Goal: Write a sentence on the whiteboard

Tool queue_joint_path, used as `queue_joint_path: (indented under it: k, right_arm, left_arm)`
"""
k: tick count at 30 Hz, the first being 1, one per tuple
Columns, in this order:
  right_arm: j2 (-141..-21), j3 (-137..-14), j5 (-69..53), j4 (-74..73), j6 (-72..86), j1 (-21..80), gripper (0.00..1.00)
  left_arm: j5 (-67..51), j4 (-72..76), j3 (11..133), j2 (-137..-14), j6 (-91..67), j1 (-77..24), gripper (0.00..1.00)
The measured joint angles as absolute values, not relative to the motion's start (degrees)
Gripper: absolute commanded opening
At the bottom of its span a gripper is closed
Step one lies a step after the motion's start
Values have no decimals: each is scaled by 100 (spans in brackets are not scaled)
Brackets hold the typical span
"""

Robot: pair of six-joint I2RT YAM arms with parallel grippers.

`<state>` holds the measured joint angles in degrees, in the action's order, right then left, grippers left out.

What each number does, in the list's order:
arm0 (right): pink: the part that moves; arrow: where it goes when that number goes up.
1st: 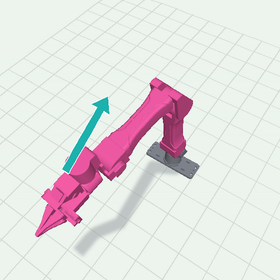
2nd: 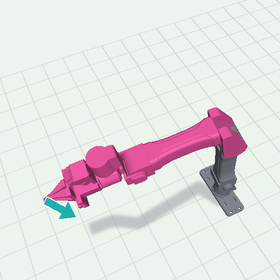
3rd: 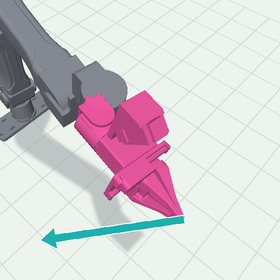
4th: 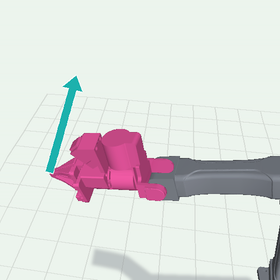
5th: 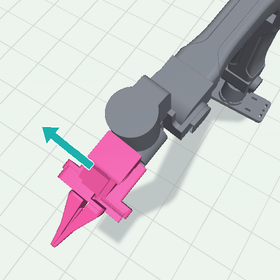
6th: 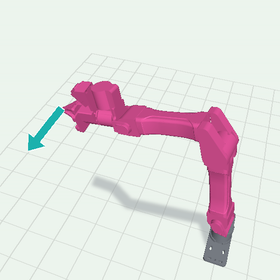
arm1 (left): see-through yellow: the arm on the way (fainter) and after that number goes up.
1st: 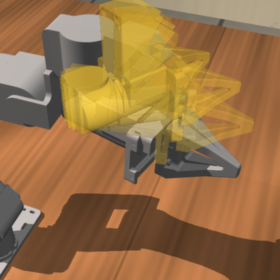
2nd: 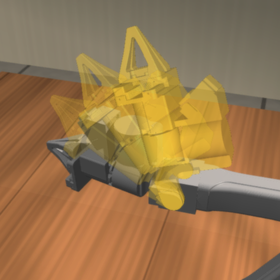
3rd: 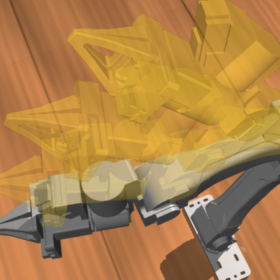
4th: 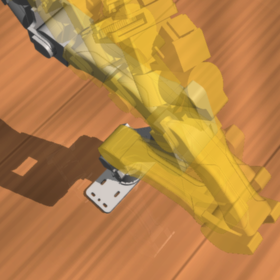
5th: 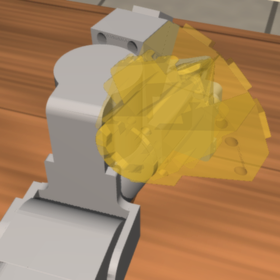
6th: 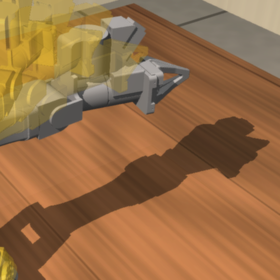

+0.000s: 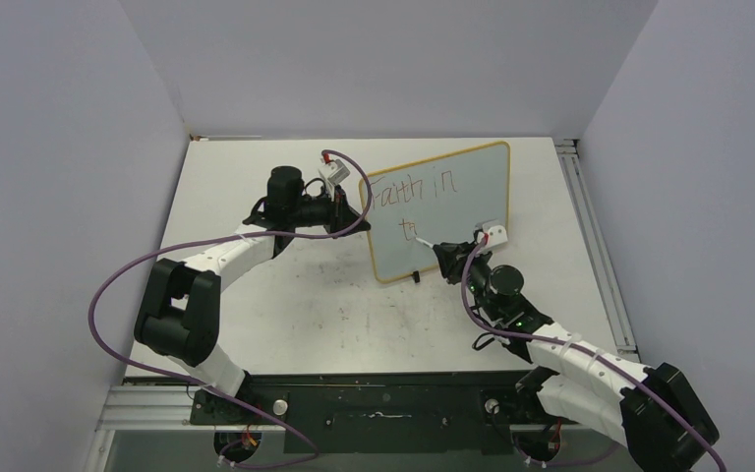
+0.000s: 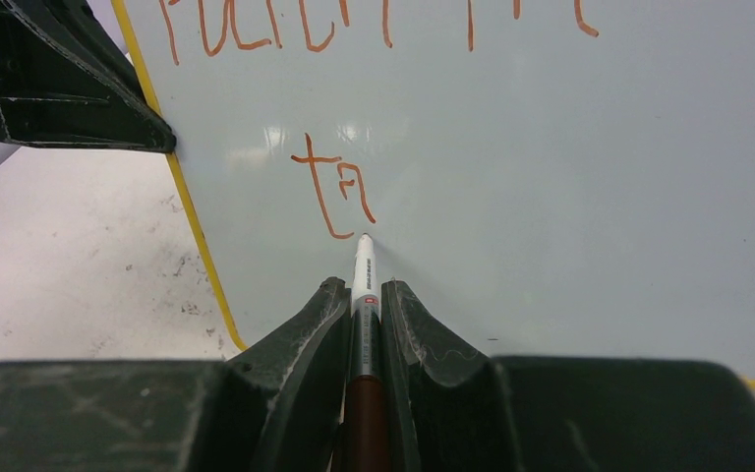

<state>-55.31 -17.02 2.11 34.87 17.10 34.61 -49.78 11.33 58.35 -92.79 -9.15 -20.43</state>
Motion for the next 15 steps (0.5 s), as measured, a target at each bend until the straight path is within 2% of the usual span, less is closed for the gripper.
queue_joint_path:
  k: [15]
  right_arm:
    - [-5835, -1855, 110, 3992, 1717, 3465, 5]
  left_arm:
    - [-4950, 1138, 5835, -9282, -875, -2040, 0]
